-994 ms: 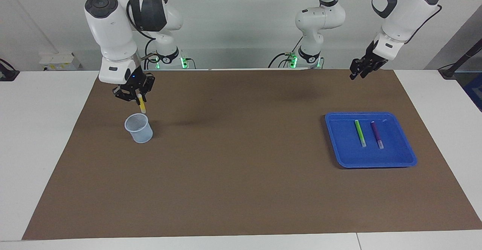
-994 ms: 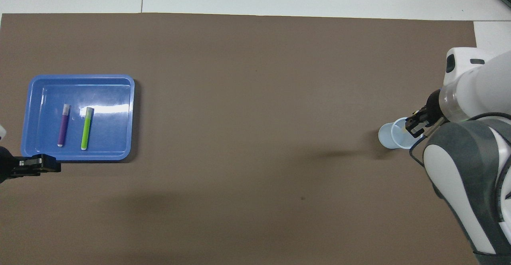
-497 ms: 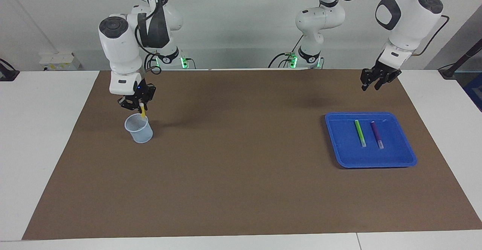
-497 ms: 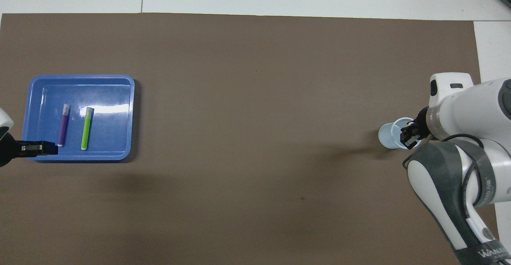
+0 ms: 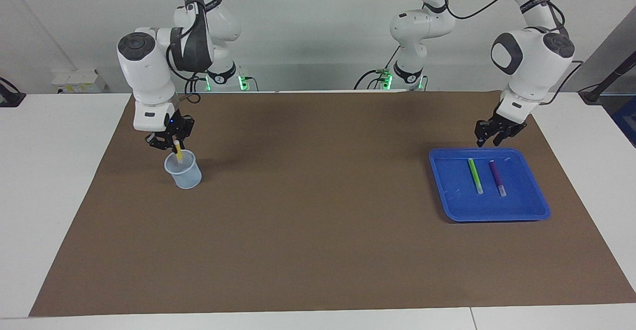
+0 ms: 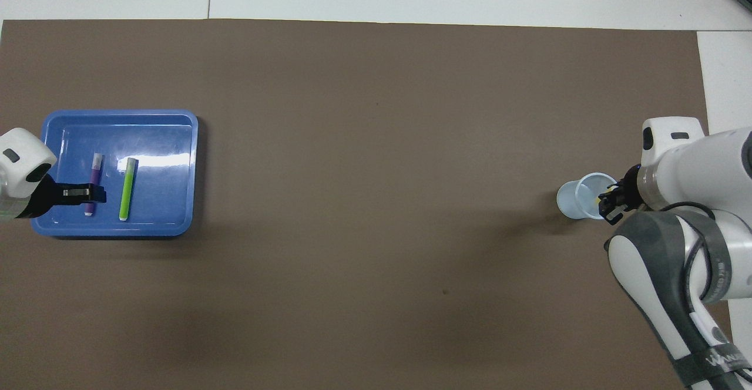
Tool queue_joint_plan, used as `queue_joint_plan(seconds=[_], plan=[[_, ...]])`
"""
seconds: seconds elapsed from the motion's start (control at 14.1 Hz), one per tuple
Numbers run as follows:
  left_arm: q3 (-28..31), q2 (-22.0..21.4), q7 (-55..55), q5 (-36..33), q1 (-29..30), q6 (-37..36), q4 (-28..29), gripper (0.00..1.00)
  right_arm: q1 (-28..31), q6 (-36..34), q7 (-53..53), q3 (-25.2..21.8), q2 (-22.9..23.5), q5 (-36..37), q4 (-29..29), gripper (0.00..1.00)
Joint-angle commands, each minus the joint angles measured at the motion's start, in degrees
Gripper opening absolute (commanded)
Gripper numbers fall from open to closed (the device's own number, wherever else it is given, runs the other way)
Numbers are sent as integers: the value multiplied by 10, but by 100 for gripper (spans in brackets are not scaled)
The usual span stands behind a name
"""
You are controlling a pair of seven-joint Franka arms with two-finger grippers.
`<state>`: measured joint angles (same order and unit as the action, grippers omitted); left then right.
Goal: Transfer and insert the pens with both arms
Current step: 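Insert the yellow pen into the cup while the left gripper reaches the green pen, then grasp the green pen with the left gripper while the right gripper withdraws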
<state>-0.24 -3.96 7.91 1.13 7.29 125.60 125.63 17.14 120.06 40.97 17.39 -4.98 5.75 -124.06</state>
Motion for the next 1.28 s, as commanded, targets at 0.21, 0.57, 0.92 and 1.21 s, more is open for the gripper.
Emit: queue_joint_plan(seconds=[0.21, 0.57, 0.92, 1.21], plan=[[-5, 48, 5, -10, 11, 66, -3, 57, 13, 12, 2, 8, -11, 5, -17, 75], [-5, 100, 4, -10, 10, 135, -4, 57, 4, -47, 2, 12, -12, -14, 26, 75], [-5, 148, 5, -10, 10, 171, -20, 57, -7, -145, -27, 13, -15, -104, 80, 76], [-5, 169, 6, -10, 10, 187, -18, 57, -8, -144, -118, 23, -17, -207, 82, 79]])
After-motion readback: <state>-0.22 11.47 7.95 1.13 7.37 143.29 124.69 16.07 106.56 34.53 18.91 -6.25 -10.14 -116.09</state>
